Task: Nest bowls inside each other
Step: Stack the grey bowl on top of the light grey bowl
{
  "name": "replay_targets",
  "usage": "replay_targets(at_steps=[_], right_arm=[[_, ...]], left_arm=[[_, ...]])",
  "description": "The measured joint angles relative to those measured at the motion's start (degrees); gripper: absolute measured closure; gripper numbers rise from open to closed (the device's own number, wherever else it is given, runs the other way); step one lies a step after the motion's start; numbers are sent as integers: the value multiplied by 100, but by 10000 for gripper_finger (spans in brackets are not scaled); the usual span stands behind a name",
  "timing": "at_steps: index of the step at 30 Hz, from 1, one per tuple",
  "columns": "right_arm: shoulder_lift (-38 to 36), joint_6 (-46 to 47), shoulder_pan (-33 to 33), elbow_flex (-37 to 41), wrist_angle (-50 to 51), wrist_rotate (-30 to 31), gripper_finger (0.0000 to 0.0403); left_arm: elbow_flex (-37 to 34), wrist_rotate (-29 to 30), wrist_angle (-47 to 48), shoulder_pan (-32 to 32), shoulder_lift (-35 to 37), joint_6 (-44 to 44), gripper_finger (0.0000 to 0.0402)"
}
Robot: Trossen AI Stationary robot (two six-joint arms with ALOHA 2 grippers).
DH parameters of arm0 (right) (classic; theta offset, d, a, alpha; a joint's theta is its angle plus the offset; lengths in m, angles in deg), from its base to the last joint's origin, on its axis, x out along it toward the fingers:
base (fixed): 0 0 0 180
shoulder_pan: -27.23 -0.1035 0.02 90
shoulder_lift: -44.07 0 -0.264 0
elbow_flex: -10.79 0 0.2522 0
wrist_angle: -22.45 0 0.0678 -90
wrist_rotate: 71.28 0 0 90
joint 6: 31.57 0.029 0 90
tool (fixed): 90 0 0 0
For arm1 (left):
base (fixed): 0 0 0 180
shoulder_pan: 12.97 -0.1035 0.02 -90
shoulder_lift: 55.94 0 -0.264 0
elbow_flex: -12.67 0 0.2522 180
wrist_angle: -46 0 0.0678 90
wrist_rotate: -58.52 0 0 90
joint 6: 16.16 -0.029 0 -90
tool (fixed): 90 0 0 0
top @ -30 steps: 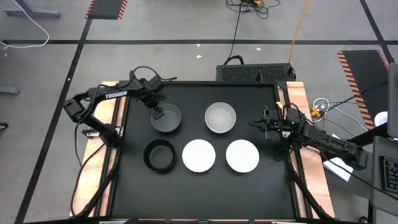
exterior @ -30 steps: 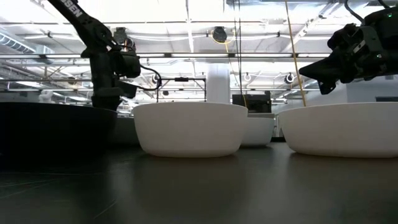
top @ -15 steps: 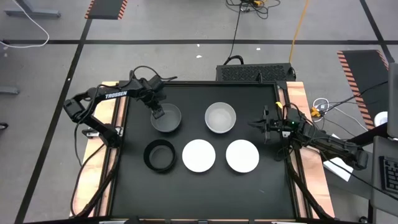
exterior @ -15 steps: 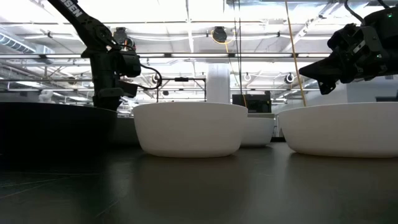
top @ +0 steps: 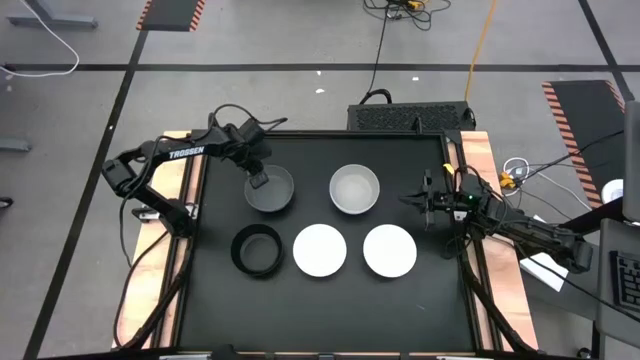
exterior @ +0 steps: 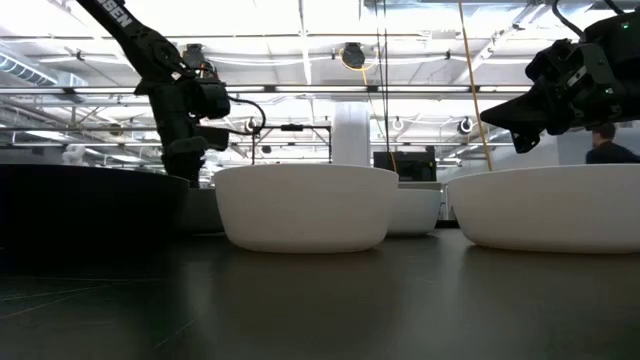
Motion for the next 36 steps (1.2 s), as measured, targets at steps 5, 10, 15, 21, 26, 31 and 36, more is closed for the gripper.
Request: replay_targets(at_steps=[5,10,15,21,26,31,36], right_arm=[[0,2,2,0,-7,0,403],[2,5,0,0,-9,0,403],[7,6,1,0,-12,0,403],[7,6,1,0,-14,0,403],[7,6,0,0,-14,0,403],[7,8,0,0,-16,0,403],[7,8,2,0,-16,0,403]], left_arm=[[0,-325,-645,124,0,-28,398],[-4,-450,-991,269,86,-35,399],[-4,-483,-1042,337,559,-17,400],[-4,-753,-998,478,1611,117,400],[-85,-786,-1062,768,2660,229,401],[-163,-784,-1103,1051,3499,469,401],[-291,-572,-1035,1337,4101,639,401]])
